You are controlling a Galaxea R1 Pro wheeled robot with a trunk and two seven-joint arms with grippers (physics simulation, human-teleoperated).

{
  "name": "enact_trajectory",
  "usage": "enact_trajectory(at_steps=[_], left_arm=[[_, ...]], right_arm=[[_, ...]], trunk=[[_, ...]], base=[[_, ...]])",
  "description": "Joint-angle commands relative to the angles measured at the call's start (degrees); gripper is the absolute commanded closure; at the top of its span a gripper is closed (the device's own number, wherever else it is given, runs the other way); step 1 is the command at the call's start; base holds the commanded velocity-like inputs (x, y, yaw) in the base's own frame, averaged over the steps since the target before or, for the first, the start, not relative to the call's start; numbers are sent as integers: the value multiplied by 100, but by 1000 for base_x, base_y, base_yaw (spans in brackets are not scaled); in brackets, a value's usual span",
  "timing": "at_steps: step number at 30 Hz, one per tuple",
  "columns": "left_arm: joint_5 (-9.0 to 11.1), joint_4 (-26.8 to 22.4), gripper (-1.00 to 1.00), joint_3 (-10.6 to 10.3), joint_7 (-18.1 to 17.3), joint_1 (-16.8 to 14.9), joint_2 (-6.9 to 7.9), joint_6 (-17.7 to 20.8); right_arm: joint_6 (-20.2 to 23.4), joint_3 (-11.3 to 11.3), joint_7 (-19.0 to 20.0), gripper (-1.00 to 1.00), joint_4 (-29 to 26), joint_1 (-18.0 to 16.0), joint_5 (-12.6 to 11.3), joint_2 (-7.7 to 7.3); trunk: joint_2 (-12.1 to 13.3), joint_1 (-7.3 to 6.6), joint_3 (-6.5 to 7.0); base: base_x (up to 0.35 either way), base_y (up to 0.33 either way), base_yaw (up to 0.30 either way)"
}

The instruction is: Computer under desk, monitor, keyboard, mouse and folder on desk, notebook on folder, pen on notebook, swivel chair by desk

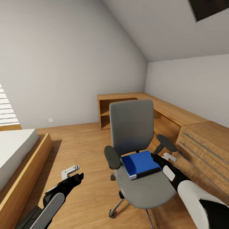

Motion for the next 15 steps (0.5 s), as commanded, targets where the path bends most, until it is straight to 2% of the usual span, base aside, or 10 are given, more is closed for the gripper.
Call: enact_trajectory(at_steps=[1,7,15], left_arm=[[30,-7,-100,-11,43,-6,5,9],[46,-7,-100,-11,42,-6,5,9],[66,16,-100,-11,35,-6,8,41]], right_arm=[[-15,-9,24,-100,6,-5,-55,-2],[-16,-9,26,-100,6,-5,-54,-5],[-17,-9,26,-100,6,-5,-53,-7]], trunk=[[-44,22,-24],[-285,154,-132],[-285,154,-132]], base=[[0,0,0],[0,0,0],[0,0,0]])
